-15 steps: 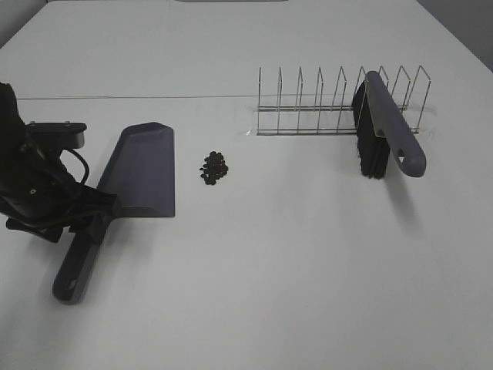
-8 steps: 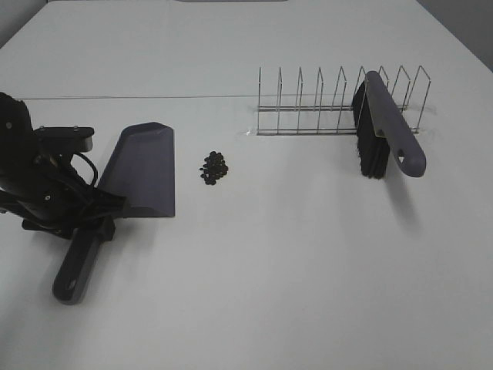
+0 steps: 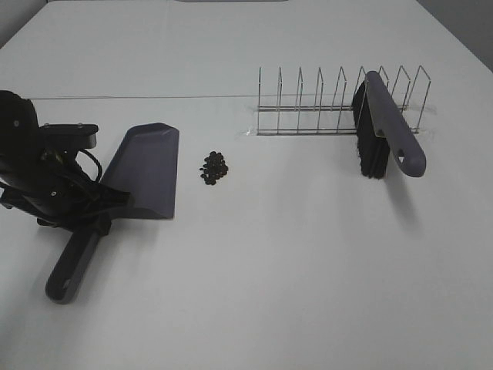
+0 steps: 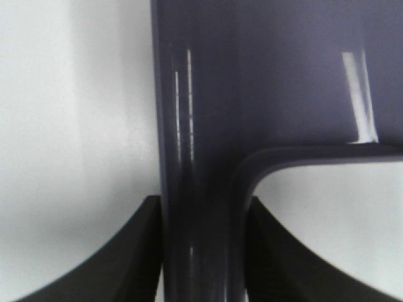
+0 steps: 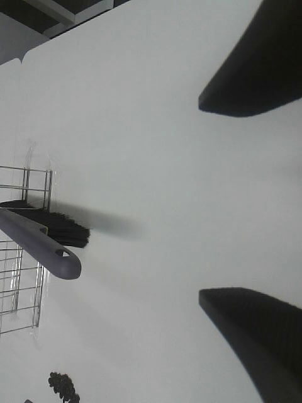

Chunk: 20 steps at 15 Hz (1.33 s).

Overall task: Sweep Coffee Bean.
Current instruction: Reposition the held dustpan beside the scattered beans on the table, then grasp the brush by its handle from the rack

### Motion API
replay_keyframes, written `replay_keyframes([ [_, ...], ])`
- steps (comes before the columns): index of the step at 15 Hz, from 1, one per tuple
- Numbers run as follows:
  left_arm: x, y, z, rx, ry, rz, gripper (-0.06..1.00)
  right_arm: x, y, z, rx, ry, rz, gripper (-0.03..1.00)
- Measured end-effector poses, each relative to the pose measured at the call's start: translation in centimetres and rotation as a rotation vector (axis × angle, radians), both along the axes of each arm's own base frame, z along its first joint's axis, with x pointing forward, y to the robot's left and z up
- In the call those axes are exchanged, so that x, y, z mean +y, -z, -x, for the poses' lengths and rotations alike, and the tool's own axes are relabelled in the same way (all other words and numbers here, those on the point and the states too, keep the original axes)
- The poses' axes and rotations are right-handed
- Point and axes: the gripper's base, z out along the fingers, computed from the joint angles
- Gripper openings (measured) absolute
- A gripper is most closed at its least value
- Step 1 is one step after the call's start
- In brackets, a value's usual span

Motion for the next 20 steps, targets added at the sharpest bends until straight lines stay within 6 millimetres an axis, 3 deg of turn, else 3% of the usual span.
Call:
replay_keyframes([
  [4,0.0,-0.5,0.1,0.005,-0.023,0.004,0.36,0.0,0.0,0.0,0.0,0.0,0.0,0.72],
  [9,0.2,-5.8,0.5,-0.114,-0.013,0.031,0.36,0.0,-0.2,-0.4,0.011,-0.001,-0.003,0.72],
  [11,0.2,-6.5,0.6,-0.133,-0.013,0.035,0.36,0.0,-1.0,-1.7,0.008,0.001,-0.008,0.72],
  [15,0.2,-6.3,0.8,-0.104,-0.011,0.029,0.36,0.0,-1.9,-7.2,0.055,0.016,-0.016,0.72],
  [20,0.2,-6.3,0.9,-0.097,-0.011,0.028,0.36,0.1,-2.8,-16.7,0.284,-0.005,-0.001,0.71],
])
